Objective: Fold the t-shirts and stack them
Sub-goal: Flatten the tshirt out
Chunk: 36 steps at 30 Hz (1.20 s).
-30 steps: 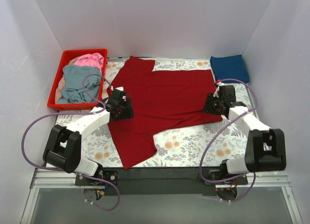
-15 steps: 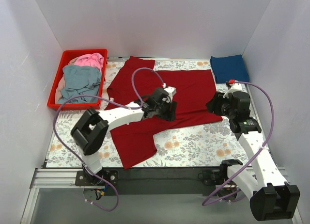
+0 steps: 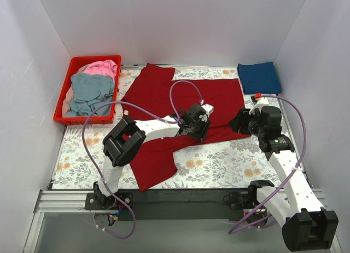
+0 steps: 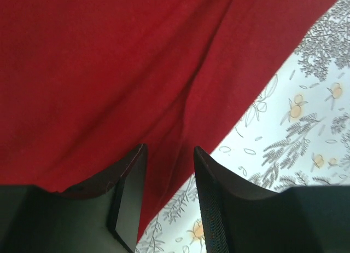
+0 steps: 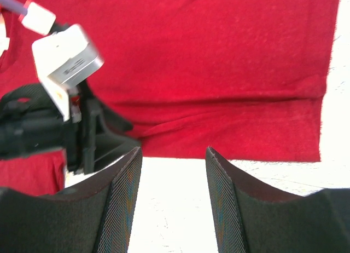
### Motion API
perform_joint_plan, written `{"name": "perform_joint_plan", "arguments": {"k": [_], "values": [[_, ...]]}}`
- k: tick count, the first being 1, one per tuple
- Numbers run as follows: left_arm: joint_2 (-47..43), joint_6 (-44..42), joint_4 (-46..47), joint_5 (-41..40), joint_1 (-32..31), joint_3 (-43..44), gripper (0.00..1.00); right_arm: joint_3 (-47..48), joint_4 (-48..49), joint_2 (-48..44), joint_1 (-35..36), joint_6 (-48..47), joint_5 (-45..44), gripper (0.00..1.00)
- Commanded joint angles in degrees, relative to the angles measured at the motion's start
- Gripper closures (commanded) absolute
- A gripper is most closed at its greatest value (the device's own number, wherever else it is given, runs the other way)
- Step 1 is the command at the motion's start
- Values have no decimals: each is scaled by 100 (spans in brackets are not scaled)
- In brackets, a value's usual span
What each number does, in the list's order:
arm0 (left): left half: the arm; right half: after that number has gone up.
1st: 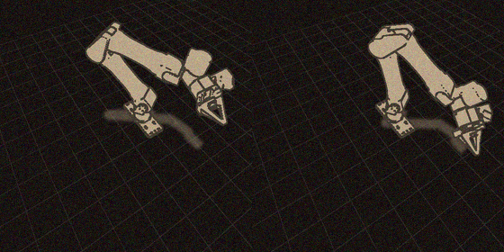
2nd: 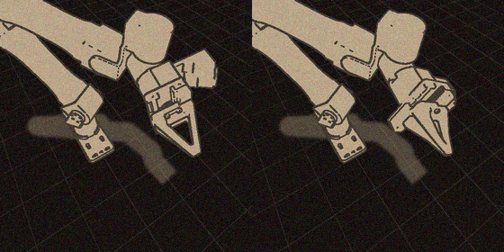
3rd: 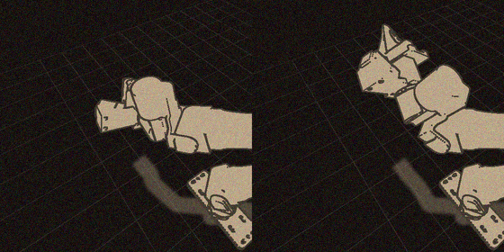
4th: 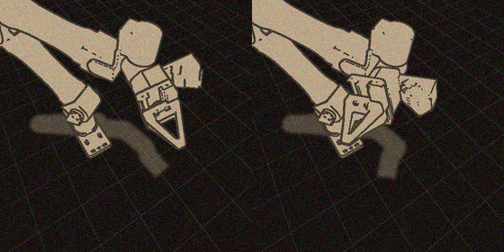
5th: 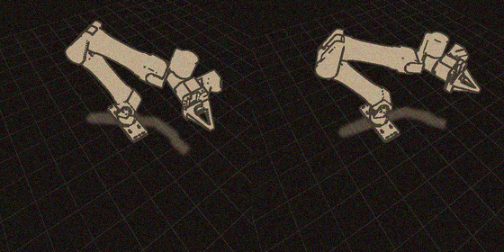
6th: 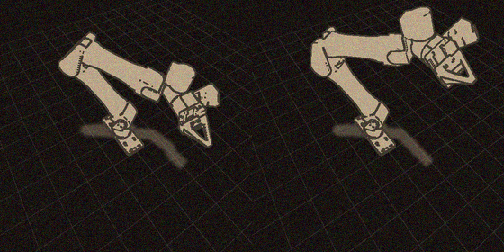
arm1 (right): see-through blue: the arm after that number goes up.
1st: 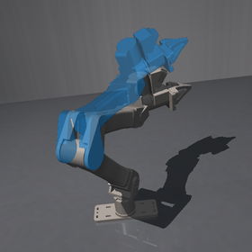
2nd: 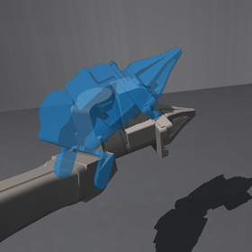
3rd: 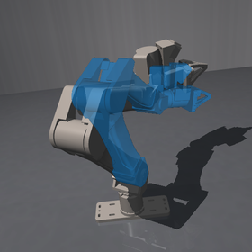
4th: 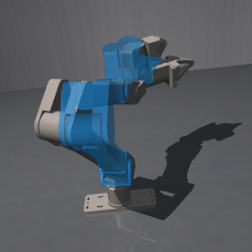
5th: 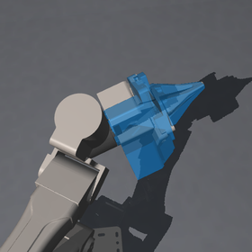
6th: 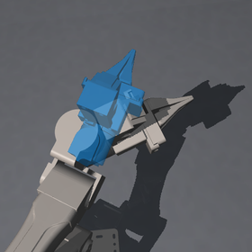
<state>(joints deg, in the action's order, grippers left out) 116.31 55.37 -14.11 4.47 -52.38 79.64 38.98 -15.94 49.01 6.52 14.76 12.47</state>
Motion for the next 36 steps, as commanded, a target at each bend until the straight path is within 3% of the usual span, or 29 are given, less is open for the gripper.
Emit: {"name": "perform_joint_plan", "arguments": {"k": [1, 9, 12, 14, 16, 24, 31, 36], "values": [[23, -263, 180, -315, -105, 272, 62, -57, 83, 12, 24, -88, 326, 43], [225, -563, 198, -166, -211, 500, 69, -101, 118, 91, 24, -96, 484, 43], [225, -624, 207, -43, -290, 483, 77, -93, 127, 99, 24, -105, 484, 43], [234, -677, 198, 10, -343, 483, 92, -101, 135, 108, 24, -97, 511, 43], [147, -721, 137, 54, -395, 474, 100, -101, 127, 117, 24, -88, 537, 43], [-407, -949, 163, 299, -721, 132, 98, -119, 127, -67, 24, -18, 117, 43], [-697, -1257, 312, 440, -1133, -492, 96, -259, -66, -515, 16, 237, -1393, 43], [-698, -1529, 339, 555, -1292, -747, 88, -312, -216, -586, 24, 308, -1853, 43]]}}
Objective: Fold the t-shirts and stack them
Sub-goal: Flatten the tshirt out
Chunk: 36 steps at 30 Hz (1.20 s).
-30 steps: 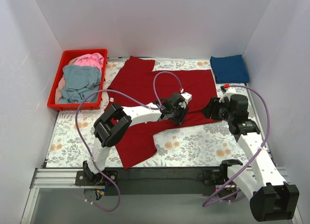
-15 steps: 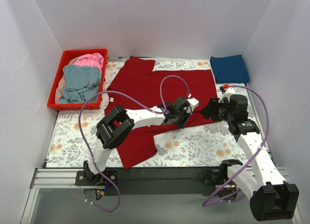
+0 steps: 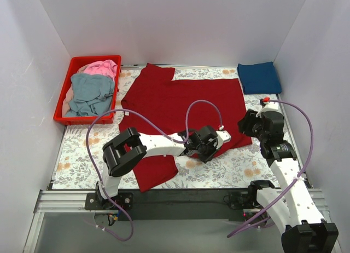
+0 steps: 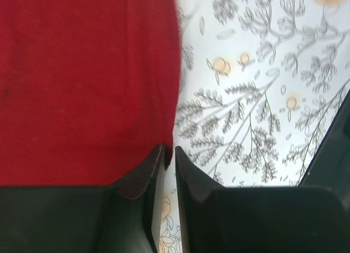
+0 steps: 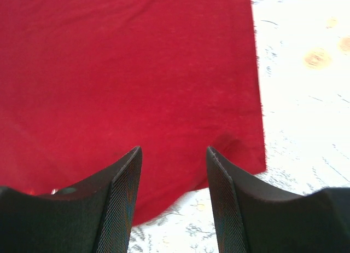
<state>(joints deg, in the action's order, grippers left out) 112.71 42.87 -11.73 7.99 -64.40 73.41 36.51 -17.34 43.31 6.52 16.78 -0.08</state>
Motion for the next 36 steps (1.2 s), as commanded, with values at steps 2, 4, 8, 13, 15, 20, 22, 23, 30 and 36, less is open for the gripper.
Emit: {"name": "perform_joint_plan", "arguments": {"k": [2, 4, 8, 13, 15, 20, 22, 23, 30, 36], "values": [[-346, -376, 100, 221, -186, -186, 84, -91, -138, 54, 16, 107, -581, 43], [-363, -542, 83, 221, -326, -230, 82, -109, -155, 195, 16, 107, -511, 43], [-346, -640, -5, -42, -477, -195, 76, -153, -190, 564, 16, 115, -318, 43], [-749, -220, -66, -455, -477, -230, 74, -188, -199, 977, 16, 89, -195, 43], [-1047, -69, -67, -727, -459, -300, 73, -118, -225, 1240, 16, 45, -107, 43], [-1707, 519, -312, -1255, -126, -546, 73, 5, -322, 1837, 24, 10, -282, 46], [-1953, 678, -452, -1413, 145, -766, 73, 119, -410, 2031, 33, -16, -352, 48], [-2163, 809, -497, -1466, 269, -845, 73, 163, -428, 2206, 33, -16, -370, 48], [-3035, 1275, -778, -2625, 1508, -1592, 73, 611, -709, 2744, 454, 115, -1230, 52], [-3448, 1557, -858, -3469, 2185, -2128, 75, 989, -1051, 3236, 920, 282, -2178, 52]]}}
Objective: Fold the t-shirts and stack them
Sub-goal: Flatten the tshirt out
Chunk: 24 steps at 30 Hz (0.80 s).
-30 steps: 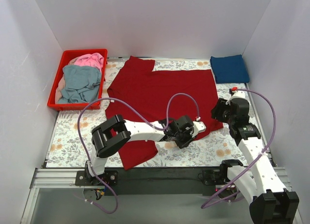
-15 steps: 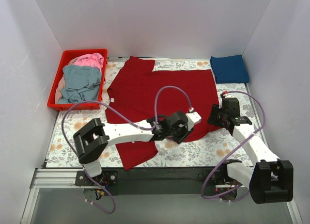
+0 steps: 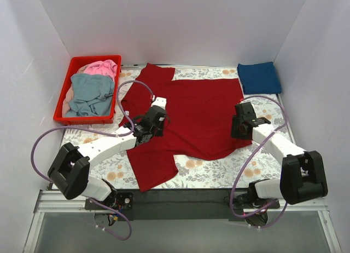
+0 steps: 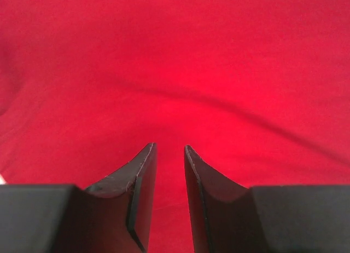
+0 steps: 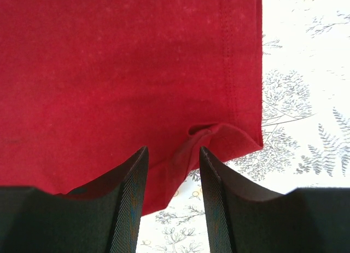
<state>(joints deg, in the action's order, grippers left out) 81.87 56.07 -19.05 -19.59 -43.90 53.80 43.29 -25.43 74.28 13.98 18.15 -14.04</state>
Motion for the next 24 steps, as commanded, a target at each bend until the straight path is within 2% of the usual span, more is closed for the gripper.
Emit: {"name": "perform_joint_plan", "arguments": {"k": [1, 6, 9, 10, 14, 20, 24], "values": [[-382, 246, -108, -765, 153, -255, 75, 355, -295, 218, 202, 171, -880, 52], [-355, 132, -126, -1098, 189, -247, 75, 575, -603, 614, 298, 197, -1390, 54], [-355, 88, -134, -1160, 189, -256, 75, 654, -673, 737, 307, 206, -1478, 65], [-355, 71, -134, -1213, 189, -256, 75, 672, -700, 746, 307, 206, -1505, 75], [-408, 18, -143, -1371, 189, -282, 75, 594, -1007, 562, 307, 232, -1505, 97], [-312, -35, -161, -1582, 189, -291, 75, 356, -1612, -158, 202, 426, -1400, 99], [-180, -18, -222, -1705, 189, -282, 75, 154, -1851, -502, 96, 689, -978, 93]]}}
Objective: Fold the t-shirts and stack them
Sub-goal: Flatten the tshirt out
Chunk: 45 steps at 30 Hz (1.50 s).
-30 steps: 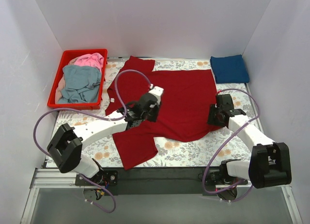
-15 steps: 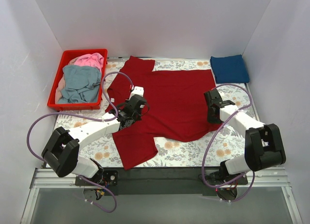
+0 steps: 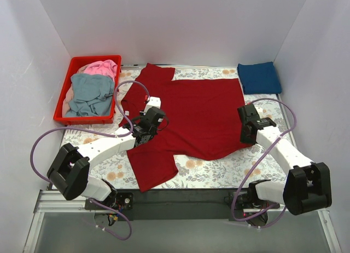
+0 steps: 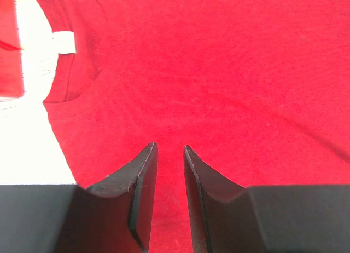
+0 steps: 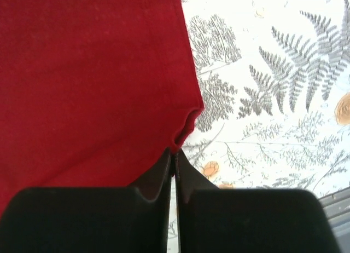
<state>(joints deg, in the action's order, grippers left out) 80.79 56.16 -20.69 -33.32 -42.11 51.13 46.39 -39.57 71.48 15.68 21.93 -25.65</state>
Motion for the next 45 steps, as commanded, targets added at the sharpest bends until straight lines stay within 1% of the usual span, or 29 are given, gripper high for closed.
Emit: {"name": "perform_joint_plan", "arguments": {"k": [1, 3, 6, 7, 10, 13, 14, 16, 19, 20, 23, 25, 28, 30, 32, 34, 35, 38, 39, 41, 45], "values": [[-55, -18, -67, -350, 18, -16, 75, -192, -524, -249, -83, 346, 209, 91], [-29, -18, -84, -386, 27, -25, 75, -358, -718, -354, -127, 522, 358, 89], [-2, 9, -93, -395, 71, -25, 76, -578, -780, -661, -197, 724, 709, 83], [15, 26, -102, -394, 80, -25, 76, -700, -780, -740, -197, 768, 754, 72], [50, 53, -120, -368, 150, -16, 76, -824, -850, -1109, -197, 926, 868, 55], [68, 114, -155, -342, 220, -7, 76, -798, -877, -1390, -197, 1032, 912, 52], [85, 149, -181, -342, 247, 2, 76, -703, -833, -1626, -197, 1024, 956, 51], [103, 307, -295, -324, 299, 2, 76, -588, -650, -1882, -197, 963, 904, 46], [77, 720, -576, -158, 405, -16, 76, -535, -79, -1946, -197, 533, 991, 44], [68, 851, -655, 52, 449, -24, 76, -526, 245, -1867, -197, 453, 1018, 44], [-11, 1291, -963, 351, 668, -191, 76, -491, 825, -1384, -206, 338, 1246, 42], [-125, 1502, -1095, 501, 940, -296, 76, -552, 1143, -1112, -223, 285, 1299, 42], [-283, 1626, -1148, 1001, 1423, -525, 76, -754, 1697, -839, -495, 127, 1448, 40], [-353, 1670, -1131, 1405, 1774, -657, 77, -859, 2021, -698, -934, 66, 1815, 40], [-406, 1722, -1139, 1573, 1951, -710, 77, -991, 2198, -539, -1328, 39, 2028, 39], [-372, 1766, -1139, 1845, 2293, -815, 78, -1062, 2435, -382, -1689, -14, 2370, 39], [-345, 1767, -1131, 1942, 2295, -816, 78, -1079, 2506, -329, -1778, -22, 2372, 39], [-187, 1828, -1113, 2434, 2637, -903, 79, -1097, 2718, -21, -2059, -31, 2521, 39], [-82, 1863, -1139, 2566, 2803, -921, 79, -1097, 2753, 67, -2104, -23, 2738, 39], [15, 1907, -1174, 2847, 2962, -974, 80, -1097, 2867, 260, -2227, -14, 2767, 39], [129, 1864, -1358, 3095, 3401, -1035, 82, -1115, 2990, 541, -2385, -22, 2776, 39]]}}
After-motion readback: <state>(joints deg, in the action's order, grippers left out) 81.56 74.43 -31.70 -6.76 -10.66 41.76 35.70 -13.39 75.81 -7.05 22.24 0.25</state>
